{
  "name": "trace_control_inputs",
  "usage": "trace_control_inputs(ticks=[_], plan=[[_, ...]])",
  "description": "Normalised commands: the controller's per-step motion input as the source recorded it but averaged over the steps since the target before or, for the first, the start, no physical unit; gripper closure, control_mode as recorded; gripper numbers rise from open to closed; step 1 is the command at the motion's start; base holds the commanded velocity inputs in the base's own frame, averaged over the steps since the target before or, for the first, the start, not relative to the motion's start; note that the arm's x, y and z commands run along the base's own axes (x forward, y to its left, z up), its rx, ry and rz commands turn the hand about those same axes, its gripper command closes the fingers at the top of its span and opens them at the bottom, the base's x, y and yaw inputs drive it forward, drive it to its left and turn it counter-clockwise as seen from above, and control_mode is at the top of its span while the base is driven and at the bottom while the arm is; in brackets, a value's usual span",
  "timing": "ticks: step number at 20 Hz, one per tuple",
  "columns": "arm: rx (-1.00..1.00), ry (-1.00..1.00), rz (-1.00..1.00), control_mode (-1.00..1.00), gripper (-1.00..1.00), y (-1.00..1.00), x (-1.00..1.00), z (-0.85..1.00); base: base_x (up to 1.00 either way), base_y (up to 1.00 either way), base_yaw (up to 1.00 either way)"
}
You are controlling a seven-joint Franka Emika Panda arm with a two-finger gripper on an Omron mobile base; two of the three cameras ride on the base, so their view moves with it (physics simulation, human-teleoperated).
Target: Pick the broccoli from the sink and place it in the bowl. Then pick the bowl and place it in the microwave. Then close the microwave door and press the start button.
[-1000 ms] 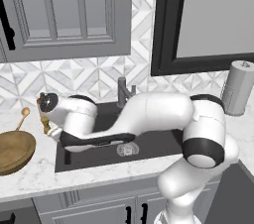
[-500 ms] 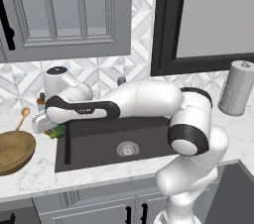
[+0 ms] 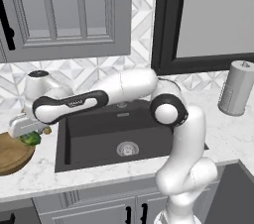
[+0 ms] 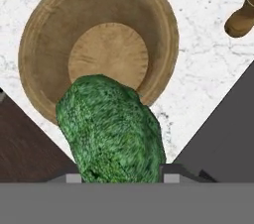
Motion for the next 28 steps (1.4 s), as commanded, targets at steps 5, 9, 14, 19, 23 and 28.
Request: trace_control_inputs(ticks=[5,9,14,19,23,28], plan=[[-0.09,0.0,-0.05,-1.0,1.0,0.93,0.24,0.0,0.0,0.0,0.0],[-0.07,0.0,-0.08,-1.0,1.0,0.55,0.5,-0.02,0.0,0.0,0.0],[-0.02,0.02,-0.06,-1.0,-1.0,0.04,0.2,-0.12,0.0,0.0,0.0],[0.01,0.02,-0.01,-1.0,-1.0,-0.38,0.05,-0.29,0.0,0.0,0.0],[0.21,0.0,-0.03,-1.0,-1.0,-0.83,-0.03,0.0,0.0,0.0,0.0],[0.32,0.0,-0.14,-1.0,-1.0,-0.84,-0.35,-0.1,0.0,0.0,0.0]])
